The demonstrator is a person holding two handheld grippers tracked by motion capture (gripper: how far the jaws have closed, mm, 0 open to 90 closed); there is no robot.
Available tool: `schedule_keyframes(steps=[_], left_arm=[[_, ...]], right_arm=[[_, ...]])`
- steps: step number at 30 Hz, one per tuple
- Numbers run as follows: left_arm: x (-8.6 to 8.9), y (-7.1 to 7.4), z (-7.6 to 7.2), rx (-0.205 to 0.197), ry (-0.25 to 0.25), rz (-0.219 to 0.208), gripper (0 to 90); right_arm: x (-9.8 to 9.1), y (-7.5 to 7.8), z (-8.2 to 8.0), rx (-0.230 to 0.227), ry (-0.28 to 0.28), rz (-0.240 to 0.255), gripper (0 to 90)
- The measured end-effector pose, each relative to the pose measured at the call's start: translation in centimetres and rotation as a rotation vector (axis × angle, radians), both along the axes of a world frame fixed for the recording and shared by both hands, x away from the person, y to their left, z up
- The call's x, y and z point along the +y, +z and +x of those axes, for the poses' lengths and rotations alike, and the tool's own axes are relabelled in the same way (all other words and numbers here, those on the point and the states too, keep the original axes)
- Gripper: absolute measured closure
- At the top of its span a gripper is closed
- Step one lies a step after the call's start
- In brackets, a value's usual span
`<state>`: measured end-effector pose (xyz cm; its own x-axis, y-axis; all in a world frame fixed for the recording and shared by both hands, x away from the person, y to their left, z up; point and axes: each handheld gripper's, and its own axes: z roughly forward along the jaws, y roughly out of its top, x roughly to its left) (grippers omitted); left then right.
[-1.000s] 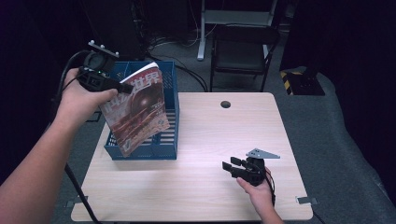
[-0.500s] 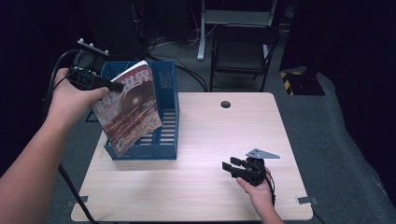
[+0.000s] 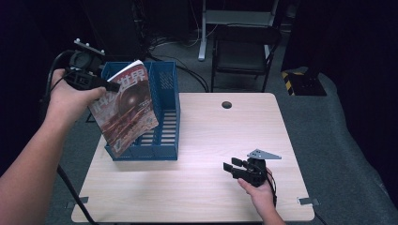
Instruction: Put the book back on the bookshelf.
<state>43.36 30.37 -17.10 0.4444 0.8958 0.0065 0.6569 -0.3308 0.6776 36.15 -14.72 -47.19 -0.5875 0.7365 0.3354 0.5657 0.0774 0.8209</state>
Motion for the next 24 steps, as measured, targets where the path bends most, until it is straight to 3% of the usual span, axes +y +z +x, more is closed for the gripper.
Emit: schedule_keyframes(steps=[14, 24], left_arm=[[0.7, 0.0, 0.9, 0.024, 0.043, -0.008, 83.6], [1.1, -0.5, 2.0, 0.015, 0.116, -0.035, 83.6]], right_arm=[[0.0, 0.1, -0.1, 0.007, -0.007, 0.001, 49.5], [-0.1, 0.1, 0.0, 0.0, -0.007, 0.005, 49.5]])
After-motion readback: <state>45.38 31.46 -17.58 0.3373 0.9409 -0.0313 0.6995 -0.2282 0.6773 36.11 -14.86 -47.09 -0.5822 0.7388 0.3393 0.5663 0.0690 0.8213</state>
